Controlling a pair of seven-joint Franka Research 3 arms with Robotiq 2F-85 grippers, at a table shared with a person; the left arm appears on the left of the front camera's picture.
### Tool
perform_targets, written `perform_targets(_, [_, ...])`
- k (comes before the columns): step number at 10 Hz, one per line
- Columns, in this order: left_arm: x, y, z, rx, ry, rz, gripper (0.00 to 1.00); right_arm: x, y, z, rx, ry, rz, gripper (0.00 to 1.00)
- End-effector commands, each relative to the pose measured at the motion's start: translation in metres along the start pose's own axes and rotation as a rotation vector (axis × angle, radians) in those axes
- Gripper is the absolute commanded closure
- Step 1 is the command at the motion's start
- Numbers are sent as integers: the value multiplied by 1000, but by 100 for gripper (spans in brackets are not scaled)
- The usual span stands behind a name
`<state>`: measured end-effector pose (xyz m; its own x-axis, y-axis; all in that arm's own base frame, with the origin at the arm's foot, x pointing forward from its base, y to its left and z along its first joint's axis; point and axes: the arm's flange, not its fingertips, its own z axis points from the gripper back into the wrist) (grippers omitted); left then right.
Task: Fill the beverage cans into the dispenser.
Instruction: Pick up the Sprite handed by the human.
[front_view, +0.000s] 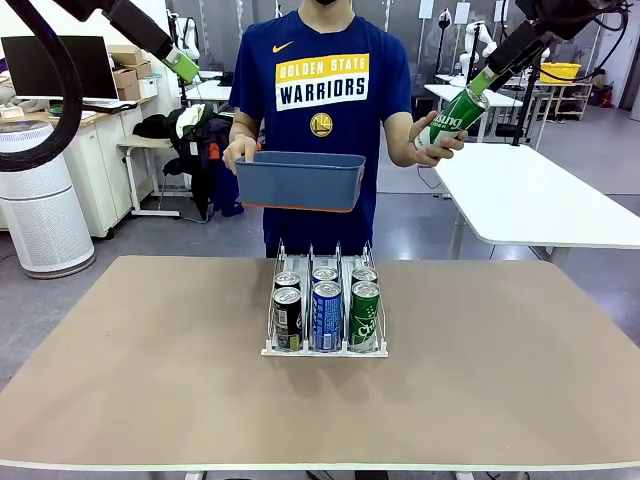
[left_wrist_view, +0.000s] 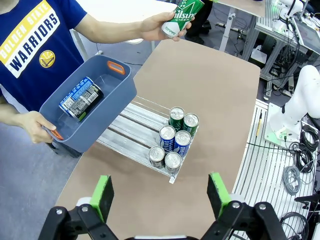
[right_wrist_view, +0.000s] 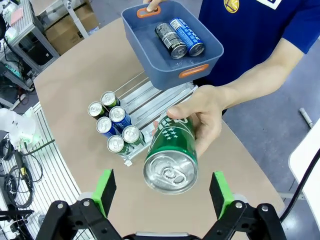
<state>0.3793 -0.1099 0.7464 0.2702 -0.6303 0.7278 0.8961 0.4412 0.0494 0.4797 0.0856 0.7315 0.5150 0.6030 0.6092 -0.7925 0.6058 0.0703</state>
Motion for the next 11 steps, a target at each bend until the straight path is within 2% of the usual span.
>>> perform_targets(1, [-1, -1, 1, -4, 7, 4, 0, 3, -4, -5, 16, -20, -43, 0])
perform_targets(3, [-1, -1, 1, -4, 7, 4, 0, -1, -9, -11, 18, -1, -49, 0])
perform_targets(11, [-1, -1, 1, -4, 7, 4, 0, -6, -19, -44, 55, -44, -53, 0])
